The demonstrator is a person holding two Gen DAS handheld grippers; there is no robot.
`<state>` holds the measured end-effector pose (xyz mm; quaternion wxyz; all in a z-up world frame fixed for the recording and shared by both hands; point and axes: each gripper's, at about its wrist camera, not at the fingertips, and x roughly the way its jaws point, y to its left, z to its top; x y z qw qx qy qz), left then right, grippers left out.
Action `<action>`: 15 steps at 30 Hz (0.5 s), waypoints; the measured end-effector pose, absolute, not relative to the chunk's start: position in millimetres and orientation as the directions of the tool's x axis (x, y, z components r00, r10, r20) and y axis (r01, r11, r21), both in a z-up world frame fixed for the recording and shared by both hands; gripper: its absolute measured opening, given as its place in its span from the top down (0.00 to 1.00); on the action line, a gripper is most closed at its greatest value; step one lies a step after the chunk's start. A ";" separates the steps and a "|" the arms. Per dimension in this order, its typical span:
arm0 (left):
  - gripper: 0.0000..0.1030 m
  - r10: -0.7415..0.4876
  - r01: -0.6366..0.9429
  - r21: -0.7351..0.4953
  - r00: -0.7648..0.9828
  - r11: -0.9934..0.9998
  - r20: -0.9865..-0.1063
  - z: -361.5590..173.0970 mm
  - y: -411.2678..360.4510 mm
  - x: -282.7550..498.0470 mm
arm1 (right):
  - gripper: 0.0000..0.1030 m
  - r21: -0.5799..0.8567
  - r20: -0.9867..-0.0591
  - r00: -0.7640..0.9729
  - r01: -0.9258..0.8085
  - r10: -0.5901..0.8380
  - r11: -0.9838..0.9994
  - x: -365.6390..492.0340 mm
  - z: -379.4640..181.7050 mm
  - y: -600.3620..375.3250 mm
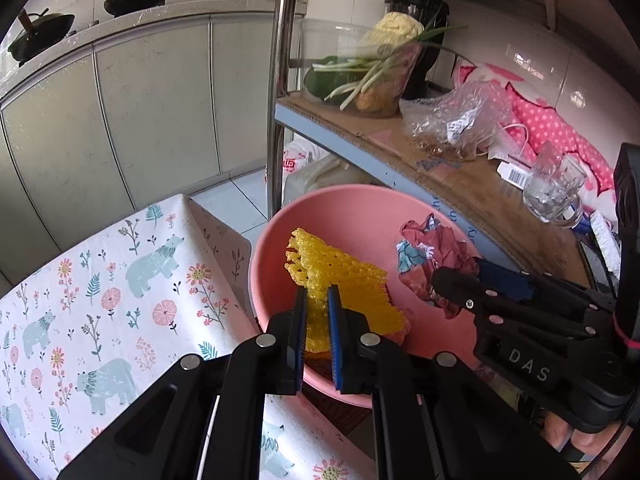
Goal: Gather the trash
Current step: 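Carry the foam net and crumpled wrapper over the pink bucket, then open both grippers, dropping the foam net and wrapper into the bucket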
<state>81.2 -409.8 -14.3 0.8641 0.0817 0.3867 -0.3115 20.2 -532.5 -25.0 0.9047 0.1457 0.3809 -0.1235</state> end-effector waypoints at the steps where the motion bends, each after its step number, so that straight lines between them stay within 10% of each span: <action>1: 0.91 -0.474 0.601 -0.102 0.502 0.793 -0.723 -16.8 -411.2 82.9 | 0.64 0.169 -0.727 0.677 0.337 -0.113 0.926 21.8 -26.7 -532.5; 15: 0.71 -0.492 0.584 -0.160 0.469 0.796 -0.733 -22.9 -408.5 92.7 | 0.58 0.156 -0.752 0.647 0.364 -0.129 0.918 34.6 -37.6 -533.7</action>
